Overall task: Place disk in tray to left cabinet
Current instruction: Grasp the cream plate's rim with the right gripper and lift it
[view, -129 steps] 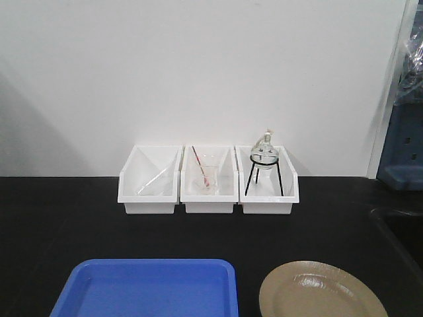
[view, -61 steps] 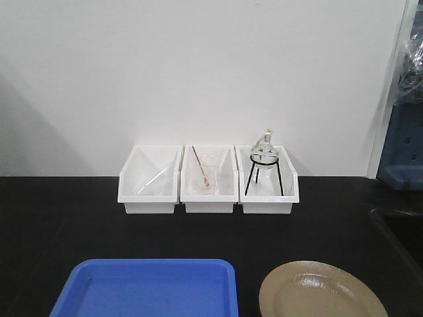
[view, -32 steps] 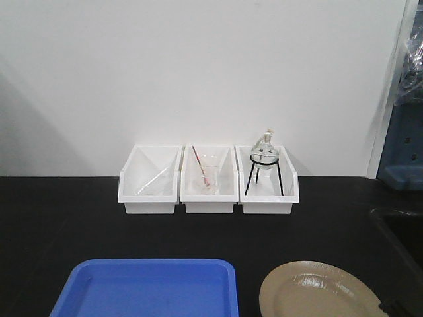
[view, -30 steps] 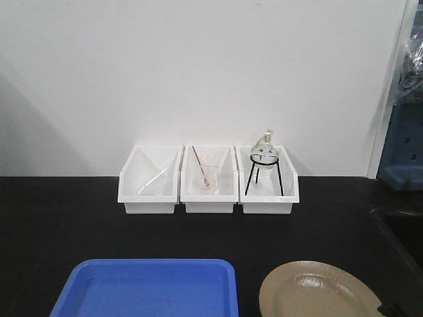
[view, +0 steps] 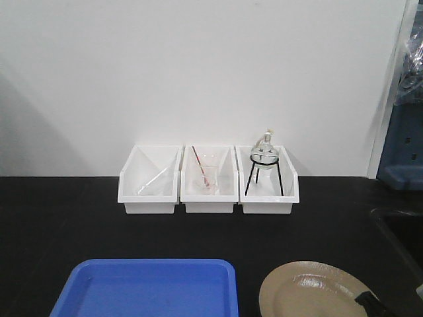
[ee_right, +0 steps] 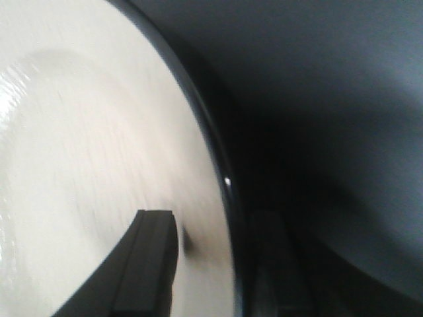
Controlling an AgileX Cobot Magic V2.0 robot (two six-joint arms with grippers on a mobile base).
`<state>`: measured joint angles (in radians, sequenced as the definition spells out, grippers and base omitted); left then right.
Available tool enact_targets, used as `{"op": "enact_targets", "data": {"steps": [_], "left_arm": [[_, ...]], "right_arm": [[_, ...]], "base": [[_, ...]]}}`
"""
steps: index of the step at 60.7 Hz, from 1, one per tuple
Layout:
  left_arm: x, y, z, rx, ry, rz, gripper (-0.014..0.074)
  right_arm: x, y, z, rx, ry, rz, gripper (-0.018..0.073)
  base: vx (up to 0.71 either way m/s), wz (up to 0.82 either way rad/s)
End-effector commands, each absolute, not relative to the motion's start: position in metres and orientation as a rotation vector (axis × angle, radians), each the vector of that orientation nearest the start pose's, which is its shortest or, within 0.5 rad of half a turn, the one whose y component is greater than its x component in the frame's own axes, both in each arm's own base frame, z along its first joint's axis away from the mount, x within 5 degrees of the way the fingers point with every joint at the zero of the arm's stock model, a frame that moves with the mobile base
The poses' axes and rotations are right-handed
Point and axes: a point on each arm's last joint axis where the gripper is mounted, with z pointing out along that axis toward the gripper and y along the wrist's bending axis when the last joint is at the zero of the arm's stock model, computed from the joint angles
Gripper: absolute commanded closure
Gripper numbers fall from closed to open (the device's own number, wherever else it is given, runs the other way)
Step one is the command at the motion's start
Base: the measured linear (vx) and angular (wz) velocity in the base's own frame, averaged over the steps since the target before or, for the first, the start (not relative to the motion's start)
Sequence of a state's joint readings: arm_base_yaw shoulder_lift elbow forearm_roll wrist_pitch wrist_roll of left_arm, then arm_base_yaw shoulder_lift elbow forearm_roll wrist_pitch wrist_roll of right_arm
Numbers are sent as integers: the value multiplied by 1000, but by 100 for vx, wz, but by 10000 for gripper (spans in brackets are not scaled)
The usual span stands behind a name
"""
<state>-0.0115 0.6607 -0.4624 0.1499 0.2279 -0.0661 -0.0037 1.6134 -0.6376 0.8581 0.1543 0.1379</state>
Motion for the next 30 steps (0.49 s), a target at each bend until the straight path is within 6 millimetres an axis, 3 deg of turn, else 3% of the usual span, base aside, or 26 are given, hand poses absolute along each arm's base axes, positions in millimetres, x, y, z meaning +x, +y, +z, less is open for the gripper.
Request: {"op": "enact_targets", "data": {"steps": [1, 14, 30], "left_arm": [[141, 0, 309, 64, 1796, 57, 251], [141, 0, 309, 64, 1796, 57, 251], [141, 0, 309, 64, 1796, 57, 251]], "right_arm": [[289, 7, 159, 1215, 2270, 528, 231], [300, 12, 158, 1155, 2338, 564, 320], [313, 15, 211, 925, 2254, 624, 571]], "base": [[0, 0], [0, 0], [0, 0]]}}
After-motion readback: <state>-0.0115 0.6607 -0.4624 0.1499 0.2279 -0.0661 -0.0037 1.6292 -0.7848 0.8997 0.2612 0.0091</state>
